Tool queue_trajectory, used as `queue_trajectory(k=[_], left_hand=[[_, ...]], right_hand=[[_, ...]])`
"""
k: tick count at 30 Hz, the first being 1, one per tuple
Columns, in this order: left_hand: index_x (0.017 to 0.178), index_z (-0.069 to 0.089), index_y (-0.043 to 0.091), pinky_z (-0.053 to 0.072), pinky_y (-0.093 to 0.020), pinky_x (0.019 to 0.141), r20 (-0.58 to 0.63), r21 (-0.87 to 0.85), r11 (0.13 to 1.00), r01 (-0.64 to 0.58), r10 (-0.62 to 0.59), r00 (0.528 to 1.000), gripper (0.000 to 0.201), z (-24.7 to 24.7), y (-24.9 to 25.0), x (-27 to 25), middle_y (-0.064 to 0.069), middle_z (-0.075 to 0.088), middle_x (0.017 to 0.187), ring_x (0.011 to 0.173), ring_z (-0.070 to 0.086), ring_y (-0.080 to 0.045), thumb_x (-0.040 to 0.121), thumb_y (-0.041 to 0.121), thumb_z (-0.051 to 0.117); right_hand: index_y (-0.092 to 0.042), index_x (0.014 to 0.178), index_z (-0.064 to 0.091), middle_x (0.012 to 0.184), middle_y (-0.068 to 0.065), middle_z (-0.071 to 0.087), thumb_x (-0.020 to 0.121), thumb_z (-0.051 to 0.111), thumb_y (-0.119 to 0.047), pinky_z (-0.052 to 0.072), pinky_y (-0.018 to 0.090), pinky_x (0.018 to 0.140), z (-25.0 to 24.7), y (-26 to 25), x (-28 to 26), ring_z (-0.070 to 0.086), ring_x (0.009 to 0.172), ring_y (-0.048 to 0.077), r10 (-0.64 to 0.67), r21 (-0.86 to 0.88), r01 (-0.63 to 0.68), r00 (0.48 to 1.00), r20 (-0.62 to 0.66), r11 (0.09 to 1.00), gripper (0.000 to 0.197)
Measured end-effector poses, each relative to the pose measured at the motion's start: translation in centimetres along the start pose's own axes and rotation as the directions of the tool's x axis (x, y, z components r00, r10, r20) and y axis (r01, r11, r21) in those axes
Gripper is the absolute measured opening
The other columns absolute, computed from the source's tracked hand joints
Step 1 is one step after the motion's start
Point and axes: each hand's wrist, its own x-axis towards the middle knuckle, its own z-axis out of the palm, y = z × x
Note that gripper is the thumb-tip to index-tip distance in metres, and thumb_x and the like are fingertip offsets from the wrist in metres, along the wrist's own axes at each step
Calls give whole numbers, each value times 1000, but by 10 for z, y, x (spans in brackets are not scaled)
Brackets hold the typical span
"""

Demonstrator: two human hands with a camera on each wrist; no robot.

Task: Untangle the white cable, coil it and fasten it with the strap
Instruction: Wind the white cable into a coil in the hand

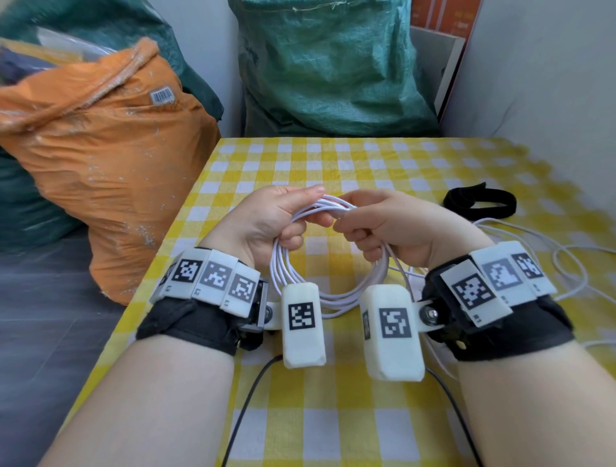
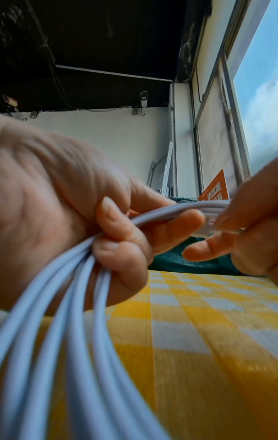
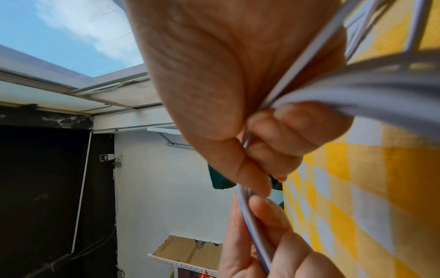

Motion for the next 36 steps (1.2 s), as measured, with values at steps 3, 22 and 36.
queue_trajectory(k=[3, 22, 36], left_hand=[[83, 65, 5, 20, -13, 30, -115, -126, 991, -40, 25, 993, 25, -3, 1, 2, -6, 64, 58, 26, 27, -2, 95, 22, 51], [91, 67, 7, 47, -23, 51, 147, 54, 980, 189, -195, 970, 33, -6, 7, -6, -5, 65, 77, 52, 47, -12, 92, 15, 35], [71, 46, 16, 29, -15, 37, 254, -60, 981, 183, -162, 953, 34, -8, 3, -5, 9, 31, 44, 32, 27, -1, 95, 39, 38]], right_hand=[[-5, 92, 56, 55, -1, 40, 93, 54, -6, 35, 19, 39, -4, 1, 2, 34, 40, 8, -28, 109, 34, 998, -53, 993, 2], [-10, 75, 56, 45, -8, 28, 99, 46, -29, 19, 15, 34, -6, 6, 3, 19, 37, 5, -67, 83, 67, 998, -6, 994, 32], [-8, 90, 59, 43, -14, 34, 94, 53, -36, 27, 16, 38, -3, 4, 6, 27, 38, 3, -120, 109, 134, 984, -131, 985, 29]])
